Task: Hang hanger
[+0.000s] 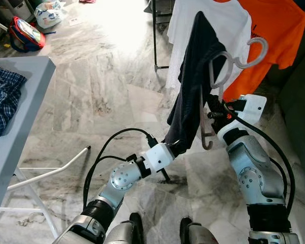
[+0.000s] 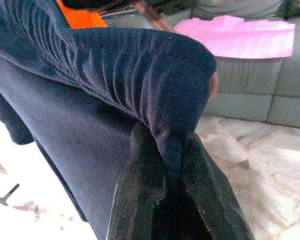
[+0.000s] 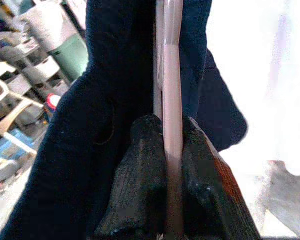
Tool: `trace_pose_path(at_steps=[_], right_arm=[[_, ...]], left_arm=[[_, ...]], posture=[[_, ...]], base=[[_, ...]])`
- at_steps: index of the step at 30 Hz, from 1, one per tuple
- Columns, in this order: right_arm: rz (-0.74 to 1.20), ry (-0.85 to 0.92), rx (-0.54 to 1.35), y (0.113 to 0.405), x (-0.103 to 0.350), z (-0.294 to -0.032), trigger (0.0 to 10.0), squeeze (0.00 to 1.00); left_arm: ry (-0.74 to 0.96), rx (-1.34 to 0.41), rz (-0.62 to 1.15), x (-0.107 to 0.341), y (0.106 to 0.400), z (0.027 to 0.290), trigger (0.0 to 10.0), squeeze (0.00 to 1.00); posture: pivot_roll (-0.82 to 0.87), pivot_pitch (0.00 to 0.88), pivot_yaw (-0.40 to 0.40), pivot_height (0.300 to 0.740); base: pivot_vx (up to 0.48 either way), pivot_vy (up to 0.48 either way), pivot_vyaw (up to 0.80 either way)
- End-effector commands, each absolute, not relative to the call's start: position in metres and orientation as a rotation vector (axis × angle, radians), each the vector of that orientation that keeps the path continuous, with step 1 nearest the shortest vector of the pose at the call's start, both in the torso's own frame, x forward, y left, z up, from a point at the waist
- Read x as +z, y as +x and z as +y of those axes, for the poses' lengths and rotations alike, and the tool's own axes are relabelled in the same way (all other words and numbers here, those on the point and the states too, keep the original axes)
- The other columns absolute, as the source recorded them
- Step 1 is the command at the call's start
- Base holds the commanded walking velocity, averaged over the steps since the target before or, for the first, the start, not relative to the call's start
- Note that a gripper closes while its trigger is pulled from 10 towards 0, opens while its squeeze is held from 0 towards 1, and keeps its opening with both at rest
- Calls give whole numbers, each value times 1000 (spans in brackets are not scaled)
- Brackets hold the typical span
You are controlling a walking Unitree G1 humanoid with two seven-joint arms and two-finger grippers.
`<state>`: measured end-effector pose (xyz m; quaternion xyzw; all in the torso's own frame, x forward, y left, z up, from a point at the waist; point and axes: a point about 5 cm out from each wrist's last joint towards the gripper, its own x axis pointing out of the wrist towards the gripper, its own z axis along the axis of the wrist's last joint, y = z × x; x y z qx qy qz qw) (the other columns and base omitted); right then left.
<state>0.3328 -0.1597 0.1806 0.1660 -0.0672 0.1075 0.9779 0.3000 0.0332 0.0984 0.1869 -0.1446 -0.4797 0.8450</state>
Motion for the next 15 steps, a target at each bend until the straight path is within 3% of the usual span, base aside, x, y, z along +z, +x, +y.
trace_pose_path(at_steps=[1, 5, 8, 15], right_arm=[[-165, 344, 370, 330, 191, -142, 10000, 0], [-41, 228, 471, 323, 171, -127, 10000, 0], [-37, 274, 326, 329, 164, -143, 10000, 0], [-88, 385, 189, 338, 174, -166, 10000, 0]], left_arm=[[413, -1056, -286, 89, 292, 29, 10000, 0], [409, -1009, -321, 95, 295, 29, 10000, 0], [406, -1012, -330, 97, 296, 29, 10000, 0], [391, -1050, -317, 91, 289, 28, 10000, 0]], posture=[[-107, 253, 50, 740], [-110, 252, 46, 740], [-108, 253, 44, 740], [-110, 255, 47, 740]], base=[[0, 0, 0], [0, 0, 0], [0, 0, 0], [0, 0, 0]])
